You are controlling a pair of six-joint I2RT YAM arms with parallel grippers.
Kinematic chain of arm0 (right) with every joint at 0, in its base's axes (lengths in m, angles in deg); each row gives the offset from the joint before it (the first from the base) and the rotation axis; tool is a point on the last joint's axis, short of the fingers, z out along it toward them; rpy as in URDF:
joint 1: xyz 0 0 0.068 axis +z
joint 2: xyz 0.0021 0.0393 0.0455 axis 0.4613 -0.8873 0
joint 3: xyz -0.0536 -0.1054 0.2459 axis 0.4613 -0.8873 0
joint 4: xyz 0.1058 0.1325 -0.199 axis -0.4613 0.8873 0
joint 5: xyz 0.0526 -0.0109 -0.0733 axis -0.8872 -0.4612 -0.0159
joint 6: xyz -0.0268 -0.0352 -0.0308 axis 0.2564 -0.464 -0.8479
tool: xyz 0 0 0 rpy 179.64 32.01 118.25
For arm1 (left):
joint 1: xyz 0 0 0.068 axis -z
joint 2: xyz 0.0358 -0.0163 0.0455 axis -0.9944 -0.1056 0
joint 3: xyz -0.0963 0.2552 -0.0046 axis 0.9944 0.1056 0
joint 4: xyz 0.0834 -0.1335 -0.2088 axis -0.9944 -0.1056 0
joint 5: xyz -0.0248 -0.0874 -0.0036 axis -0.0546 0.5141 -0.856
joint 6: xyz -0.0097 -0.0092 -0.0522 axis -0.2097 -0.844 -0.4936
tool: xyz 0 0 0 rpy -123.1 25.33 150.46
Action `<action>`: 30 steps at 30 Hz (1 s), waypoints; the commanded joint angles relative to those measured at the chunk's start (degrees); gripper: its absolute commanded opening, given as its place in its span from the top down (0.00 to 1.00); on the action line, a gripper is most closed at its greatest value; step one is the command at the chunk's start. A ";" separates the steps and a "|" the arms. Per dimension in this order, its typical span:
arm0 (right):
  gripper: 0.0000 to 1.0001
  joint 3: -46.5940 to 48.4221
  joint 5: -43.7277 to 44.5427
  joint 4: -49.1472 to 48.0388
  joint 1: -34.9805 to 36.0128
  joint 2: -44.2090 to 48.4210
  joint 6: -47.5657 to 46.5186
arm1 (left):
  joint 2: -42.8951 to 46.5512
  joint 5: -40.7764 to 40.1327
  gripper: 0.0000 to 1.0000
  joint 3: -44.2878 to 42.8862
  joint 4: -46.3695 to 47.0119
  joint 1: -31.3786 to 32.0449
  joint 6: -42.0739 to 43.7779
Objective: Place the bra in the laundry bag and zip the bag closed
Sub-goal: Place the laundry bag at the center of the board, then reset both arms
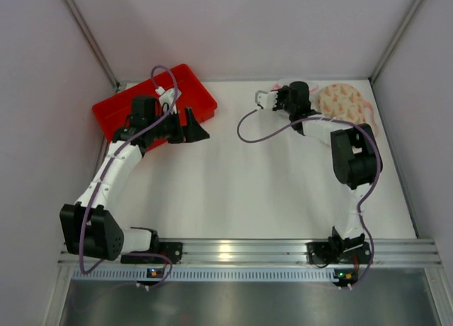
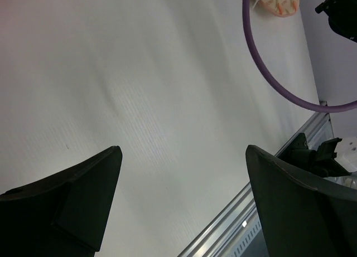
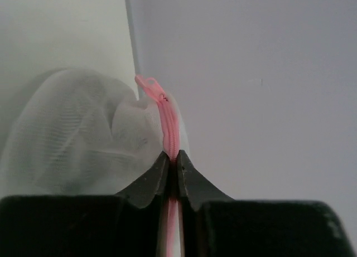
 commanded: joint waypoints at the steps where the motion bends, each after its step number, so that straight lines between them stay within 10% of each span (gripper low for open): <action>1: 0.84 -0.33 1.93 -7.77 1.51 0.82 -3.59 | 0.47 -0.01 0.02 -1.44 -0.55 -1.00 1.83; 11: 0.01 0.11 4.39 3.65 5.38 7.84 9.49 | -1.63 -5.44 0.02 -3.80 -5.29 -1.17 6.82; 23: 0.00 6.53 0.72 38.96 5.73 29.64 46.05 | -5.42 -12.92 0.02 -6.88 -14.26 -1.17 21.33; 30: 0.01 -7.95 -10.28 50.85 1.96 47.03 62.68 | -5.68 -14.59 0.02 -3.46 -15.76 -1.09 27.23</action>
